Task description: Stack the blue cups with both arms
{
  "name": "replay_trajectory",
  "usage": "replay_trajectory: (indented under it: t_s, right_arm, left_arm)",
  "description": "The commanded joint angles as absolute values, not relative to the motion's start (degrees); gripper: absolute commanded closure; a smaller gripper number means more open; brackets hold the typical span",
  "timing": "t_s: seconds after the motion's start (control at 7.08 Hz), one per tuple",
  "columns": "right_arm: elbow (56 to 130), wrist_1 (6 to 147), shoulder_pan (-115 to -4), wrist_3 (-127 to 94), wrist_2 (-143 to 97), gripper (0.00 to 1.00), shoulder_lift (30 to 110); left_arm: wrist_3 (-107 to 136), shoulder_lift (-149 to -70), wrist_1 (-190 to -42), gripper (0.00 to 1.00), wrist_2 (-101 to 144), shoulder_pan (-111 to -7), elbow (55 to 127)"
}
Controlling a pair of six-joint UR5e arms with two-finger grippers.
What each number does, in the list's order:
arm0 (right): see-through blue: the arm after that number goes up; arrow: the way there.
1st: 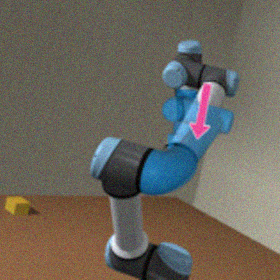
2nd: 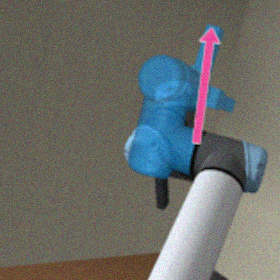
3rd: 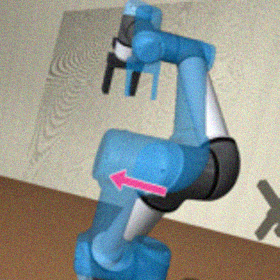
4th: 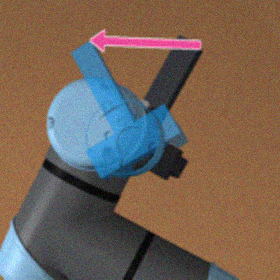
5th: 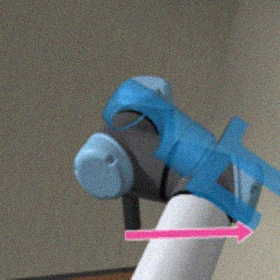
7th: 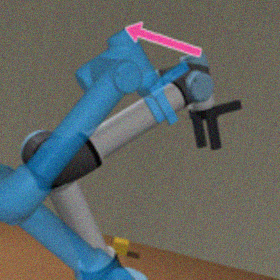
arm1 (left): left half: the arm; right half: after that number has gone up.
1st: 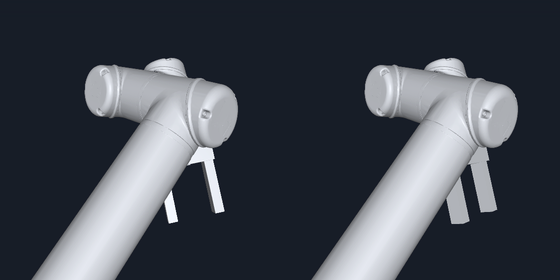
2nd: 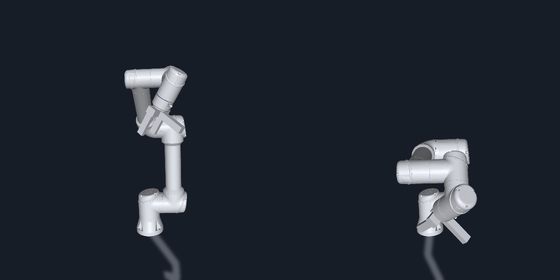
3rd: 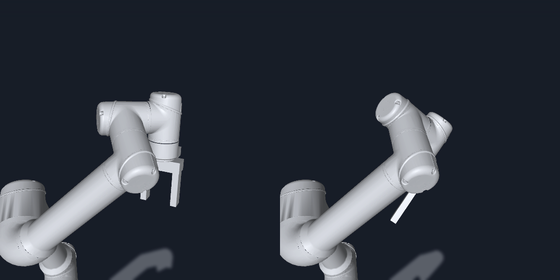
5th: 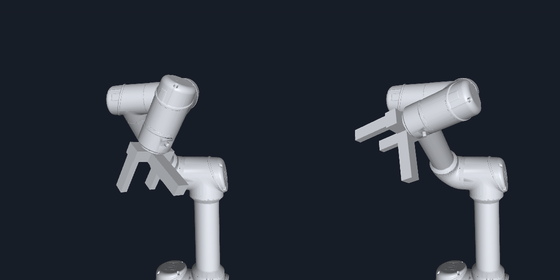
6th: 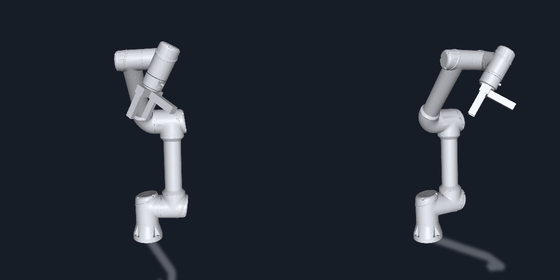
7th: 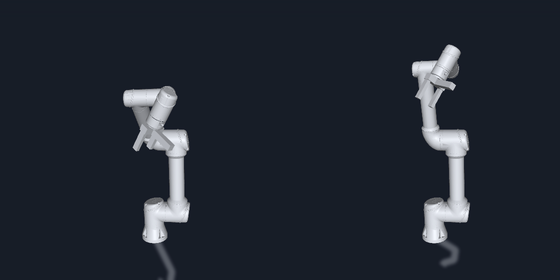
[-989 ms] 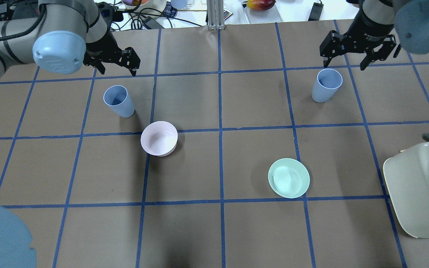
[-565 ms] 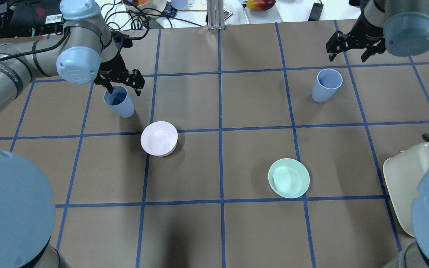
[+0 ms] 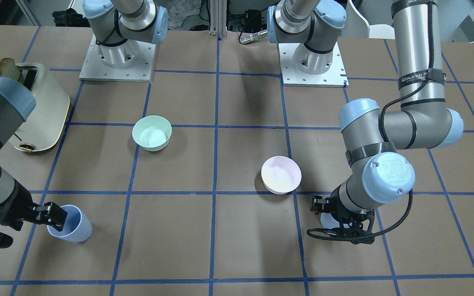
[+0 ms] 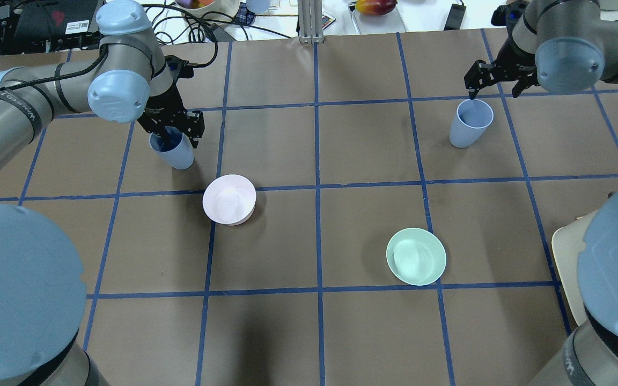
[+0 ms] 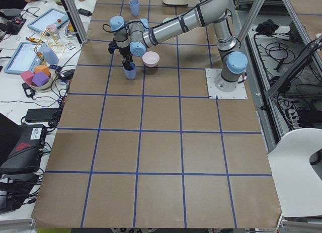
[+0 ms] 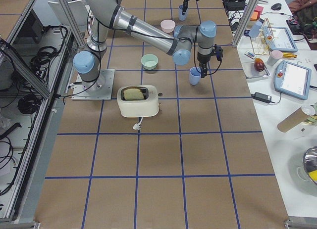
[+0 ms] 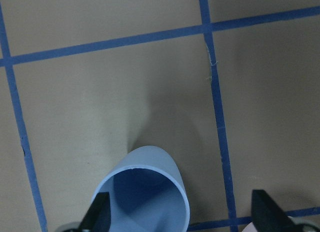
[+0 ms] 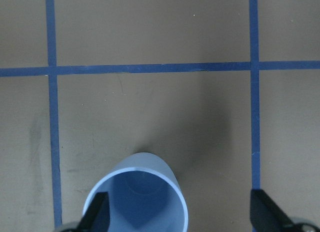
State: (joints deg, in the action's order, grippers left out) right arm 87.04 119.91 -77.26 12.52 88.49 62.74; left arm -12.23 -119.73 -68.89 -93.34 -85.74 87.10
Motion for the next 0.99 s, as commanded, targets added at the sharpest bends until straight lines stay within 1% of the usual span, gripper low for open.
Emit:
replay_trajectory:
  t_s: [0.0, 0.14, 0.28, 0.42, 0.57, 0.71, 0.85]
  right_arm:
    - [87.28, 119.97, -77.26, 13.1, 88.68, 0.0, 61.09]
    - [87.36, 119.19, -77.26, 13.18, 88.77, 0.18, 61.08]
    - [87.45, 118.48, -76.99, 13.1, 88.86, 0.43, 61.0]
    - [87.45, 117.95, -76.91, 13.1, 89.64, 0.74, 61.08]
    - [87.28, 115.95, -76.9, 13.1, 90.52, 1.0, 61.17]
    - [86.84, 113.75, -76.9, 13.1, 90.53, 1.0, 61.52]
    - [86.49, 112.43, -76.82, 13.1, 90.44, 1.0, 61.7]
  left_arm:
    - [-12.3, -119.71, -68.82, 1.0, -93.52, -85.78, 86.66]
    - [-11.87, -119.79, -68.73, 1.0, -93.43, -85.87, 86.66]
    - [-10.39, -119.62, -68.73, 1.0, -92.82, -86.57, 85.7]
    - [-2.8, -119.62, -68.56, 1.0, -91.59, -89.1, 84.21]
    - [5.11, -119.88, -67.95, 1.0, -91.84, -93.56, 81.94]
    - [13.45, -120.75, -67.33, 1.0, -91.67, -97.34, 78.87]
    - [17.97, -121.28, -67.32, 1.0, -91.5, -101.65, 77.53]
